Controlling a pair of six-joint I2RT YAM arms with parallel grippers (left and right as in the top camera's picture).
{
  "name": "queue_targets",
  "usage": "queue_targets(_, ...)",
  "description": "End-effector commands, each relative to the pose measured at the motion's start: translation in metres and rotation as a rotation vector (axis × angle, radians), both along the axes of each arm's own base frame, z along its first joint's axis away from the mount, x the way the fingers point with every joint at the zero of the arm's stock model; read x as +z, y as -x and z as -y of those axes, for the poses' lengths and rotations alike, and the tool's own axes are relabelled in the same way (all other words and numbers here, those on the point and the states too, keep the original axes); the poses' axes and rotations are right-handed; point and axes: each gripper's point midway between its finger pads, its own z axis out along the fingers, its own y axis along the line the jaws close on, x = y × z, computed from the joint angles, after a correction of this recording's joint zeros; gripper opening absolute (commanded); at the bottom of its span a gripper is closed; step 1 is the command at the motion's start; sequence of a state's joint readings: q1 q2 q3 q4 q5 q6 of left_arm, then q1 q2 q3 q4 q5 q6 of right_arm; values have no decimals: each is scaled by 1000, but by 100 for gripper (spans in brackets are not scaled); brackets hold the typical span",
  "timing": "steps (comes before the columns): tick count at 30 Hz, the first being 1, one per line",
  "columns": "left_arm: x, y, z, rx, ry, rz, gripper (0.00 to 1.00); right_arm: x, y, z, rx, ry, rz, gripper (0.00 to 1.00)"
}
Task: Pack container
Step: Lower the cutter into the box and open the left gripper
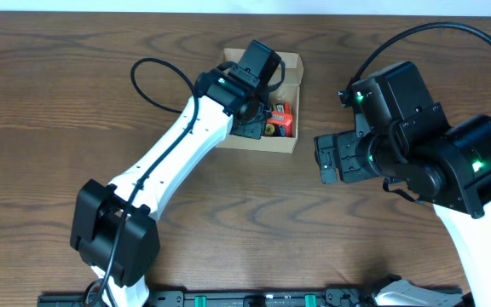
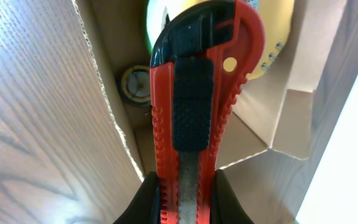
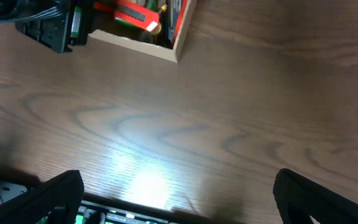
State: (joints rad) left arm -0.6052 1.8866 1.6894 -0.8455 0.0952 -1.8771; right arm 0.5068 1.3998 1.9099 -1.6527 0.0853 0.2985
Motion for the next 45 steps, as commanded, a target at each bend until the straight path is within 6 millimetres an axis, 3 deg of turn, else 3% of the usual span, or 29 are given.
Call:
queue_targets(1,-2,-7,-6,62,-46,29,6,1,-1,2,4,8,5,99)
queue_targets(11,-30,-7,-4,71,-76,-29,6,1,-1,2,4,8,5,99)
queue_targets(29,-43,-8,-2,84,-79,-54,6,1,-1,2,4,8,5,99)
queue_targets(30,-44,-8,-2,84,-81,-56,9,1,-1,2,4,8,5,99)
queue_targets(32,-44,-8,-2,84,-81,-55,24,1,-1,2,5,8,5,99)
queue_targets(36,-44,-9,-1,84,-78,-52,58,1,-1,2,5,8,5,100)
queue_targets(40,-43,-9,-1,84,-76,-50,73,1,-1,2,4,8,5,99)
queue_targets(45,-43,-9,-1,83,-76,-49,72,1,-1,2,4,8,5,99)
